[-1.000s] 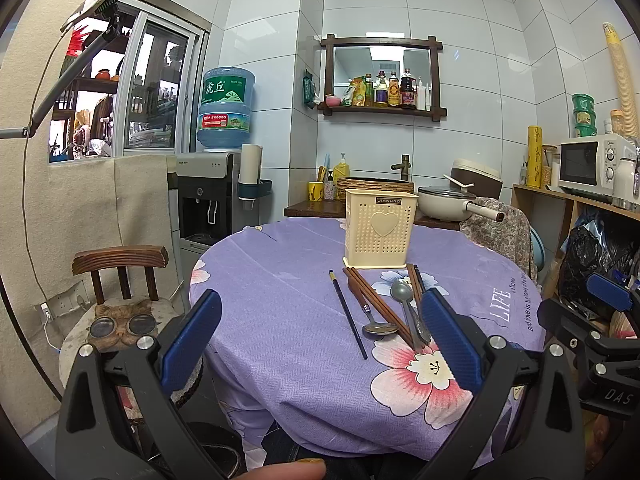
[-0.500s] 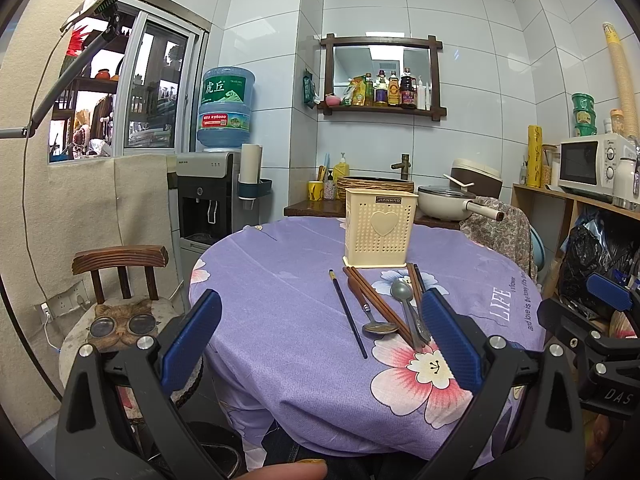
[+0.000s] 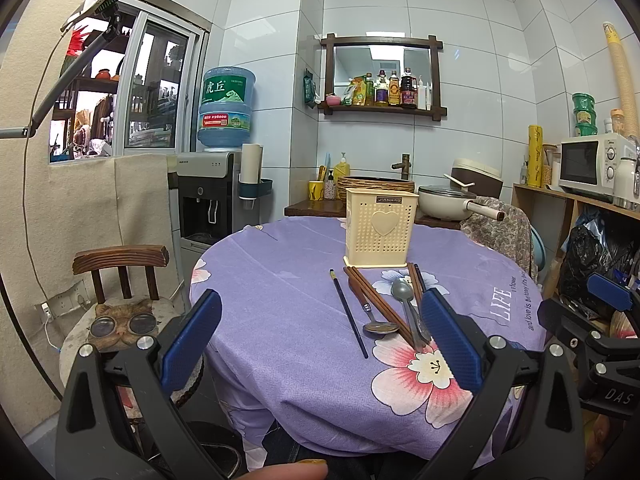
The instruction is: Organize utensils
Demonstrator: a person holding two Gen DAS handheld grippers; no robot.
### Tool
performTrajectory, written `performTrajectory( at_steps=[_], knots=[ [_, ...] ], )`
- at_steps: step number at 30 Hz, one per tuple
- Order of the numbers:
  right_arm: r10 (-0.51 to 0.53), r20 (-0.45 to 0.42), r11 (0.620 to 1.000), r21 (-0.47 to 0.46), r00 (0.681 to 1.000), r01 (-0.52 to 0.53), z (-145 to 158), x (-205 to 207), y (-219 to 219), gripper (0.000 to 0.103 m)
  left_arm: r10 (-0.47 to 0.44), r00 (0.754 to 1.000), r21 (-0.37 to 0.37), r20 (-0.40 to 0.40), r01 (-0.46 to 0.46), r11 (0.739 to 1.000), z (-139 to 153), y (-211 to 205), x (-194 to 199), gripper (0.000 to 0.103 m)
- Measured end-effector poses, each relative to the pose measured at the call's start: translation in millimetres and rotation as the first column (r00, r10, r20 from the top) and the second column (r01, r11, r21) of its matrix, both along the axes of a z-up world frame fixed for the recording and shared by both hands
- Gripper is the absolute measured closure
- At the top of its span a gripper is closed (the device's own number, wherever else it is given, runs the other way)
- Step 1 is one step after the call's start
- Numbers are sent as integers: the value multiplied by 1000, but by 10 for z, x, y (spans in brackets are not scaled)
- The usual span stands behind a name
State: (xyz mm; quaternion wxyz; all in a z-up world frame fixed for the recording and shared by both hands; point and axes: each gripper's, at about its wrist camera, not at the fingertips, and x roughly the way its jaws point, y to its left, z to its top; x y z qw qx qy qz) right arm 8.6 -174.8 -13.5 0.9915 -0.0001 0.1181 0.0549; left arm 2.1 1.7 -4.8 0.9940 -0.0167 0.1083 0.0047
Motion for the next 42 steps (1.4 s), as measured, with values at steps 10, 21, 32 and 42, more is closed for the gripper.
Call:
performTrajectory(
  at_steps=[10, 21, 32, 42],
  knots=[
    [0, -2, 1000, 0, 1000, 0, -1, 8, 0, 6, 0, 1000, 0, -1, 0, 1000, -2, -1, 2, 5],
    [-21, -27, 1000, -5, 999, 21, -17, 116, 0, 6, 10, 999, 14, -49, -9, 1000, -129, 23, 137, 5],
    [-79, -154, 997, -33, 985, 75, -216, 697, -231, 6, 19, 971, 5, -237, -19, 1000, -380, 171, 778, 5],
    [-57, -370, 998, -37, 927, 46, -283, 1614, -293, 6, 35, 951, 61, -306, -17, 998, -337, 204, 1500, 5]
  ],
)
